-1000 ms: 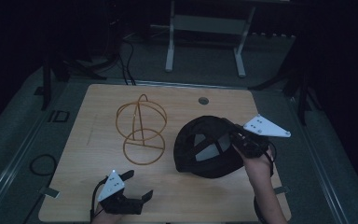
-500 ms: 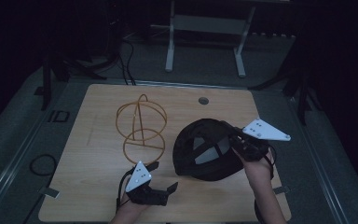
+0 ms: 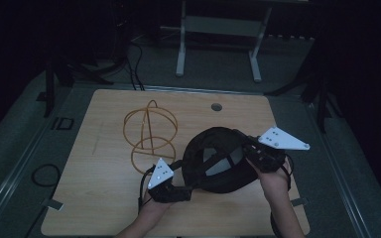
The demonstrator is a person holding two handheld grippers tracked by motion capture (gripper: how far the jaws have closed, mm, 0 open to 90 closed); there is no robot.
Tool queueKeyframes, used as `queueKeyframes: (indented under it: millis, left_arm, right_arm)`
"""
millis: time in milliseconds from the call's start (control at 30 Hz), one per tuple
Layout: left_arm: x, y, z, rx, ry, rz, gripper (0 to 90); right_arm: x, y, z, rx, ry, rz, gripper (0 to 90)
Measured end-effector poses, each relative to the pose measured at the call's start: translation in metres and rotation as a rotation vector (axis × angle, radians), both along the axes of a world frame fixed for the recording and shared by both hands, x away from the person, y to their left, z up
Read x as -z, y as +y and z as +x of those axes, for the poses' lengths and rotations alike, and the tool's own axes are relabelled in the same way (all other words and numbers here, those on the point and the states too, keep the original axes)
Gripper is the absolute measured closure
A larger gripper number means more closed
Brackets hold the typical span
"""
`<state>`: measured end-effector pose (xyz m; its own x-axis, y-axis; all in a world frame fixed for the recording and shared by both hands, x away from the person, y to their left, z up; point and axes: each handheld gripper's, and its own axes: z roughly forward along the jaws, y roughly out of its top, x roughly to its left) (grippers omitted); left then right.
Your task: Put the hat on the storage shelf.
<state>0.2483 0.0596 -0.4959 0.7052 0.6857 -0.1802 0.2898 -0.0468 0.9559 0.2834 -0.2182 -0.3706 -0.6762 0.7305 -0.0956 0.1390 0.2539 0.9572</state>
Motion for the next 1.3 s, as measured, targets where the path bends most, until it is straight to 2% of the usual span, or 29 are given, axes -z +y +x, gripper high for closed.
queueKeyframes:
  millis: [133, 233, 300, 467, 733, 800, 967, 1033, 1167, 1300]
  left_arm:
    - [-0.008, 0.0, 0.004, -0.019, -0.017, -0.025, 26.5]
    - [-0.011, -0.001, 0.004, -0.041, -0.048, -0.041, 44.4]
    - [-0.013, 0.0, 0.005, -0.049, -0.04, -0.061, 56.3]
    - [-0.019, -0.002, 0.007, -0.078, -0.055, -0.054, 85.8]
    - [-0.029, 0.0, 0.007, -0.101, -0.066, -0.031, 88.5]
    - [-0.033, 0.0, 0.007, -0.092, -0.066, -0.038, 88.6]
    - [-0.042, -0.001, 0.007, -0.08, -0.079, -0.025, 88.6]
    - [-0.045, -0.002, 0.007, -0.079, -0.082, -0.027, 88.7]
    - [-0.05, -0.001, 0.008, -0.076, -0.087, -0.043, 88.7]
    - [-0.054, -0.001, 0.009, -0.074, -0.093, -0.046, 88.8]
  right_arm:
    - [-0.001, -0.002, -0.003, -0.002, -0.01, -0.002, 88.3]
    - [-0.001, -0.006, -0.005, 0.002, -0.011, 0.004, 88.3]
    - [0.0, -0.007, -0.006, 0.001, -0.012, 0.001, 88.3]
    - [0.003, -0.007, -0.01, -0.003, -0.007, -0.004, 88.2]
    - [0.011, -0.011, -0.016, -0.004, 0.008, 0.01, 88.0]
    - [0.014, -0.013, -0.017, 0.001, 0.013, 0.019, 87.6]
    - [0.019, -0.021, -0.02, -0.013, 0.025, 0.048, 85.4]
    - [0.021, -0.023, -0.022, -0.01, 0.028, 0.045, 81.2]
    - [0.026, -0.026, -0.024, -0.017, 0.038, 0.04, 67.0]
    - [0.03, -0.028, -0.027, -0.015, 0.054, 0.023, 59.3]
